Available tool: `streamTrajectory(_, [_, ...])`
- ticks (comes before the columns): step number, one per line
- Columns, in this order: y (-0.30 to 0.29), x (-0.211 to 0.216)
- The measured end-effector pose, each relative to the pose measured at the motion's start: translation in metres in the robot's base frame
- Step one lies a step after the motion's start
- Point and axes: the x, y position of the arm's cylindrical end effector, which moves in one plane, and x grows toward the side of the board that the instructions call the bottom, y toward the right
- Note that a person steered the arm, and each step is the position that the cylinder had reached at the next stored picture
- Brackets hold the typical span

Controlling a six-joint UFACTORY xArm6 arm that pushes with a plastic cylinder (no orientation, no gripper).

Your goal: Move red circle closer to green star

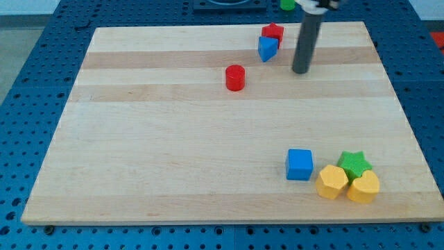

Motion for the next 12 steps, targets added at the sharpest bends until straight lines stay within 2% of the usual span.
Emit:
streamTrajectory(1, [-0.043, -0.015])
streamTrajectory(2, [-0.089, -0.006])
streamTrajectory(3, [-0.122, 0.014])
streamTrajectory(5, [-0.143, 0.065])
streamTrajectory(7, [-0.184, 0.035])
streamTrajectory(8, [-0.211, 0.037])
streamTrajectory(10, [-0.173, 0.067])
streamTrajectory(12, [-0.083, 0.114])
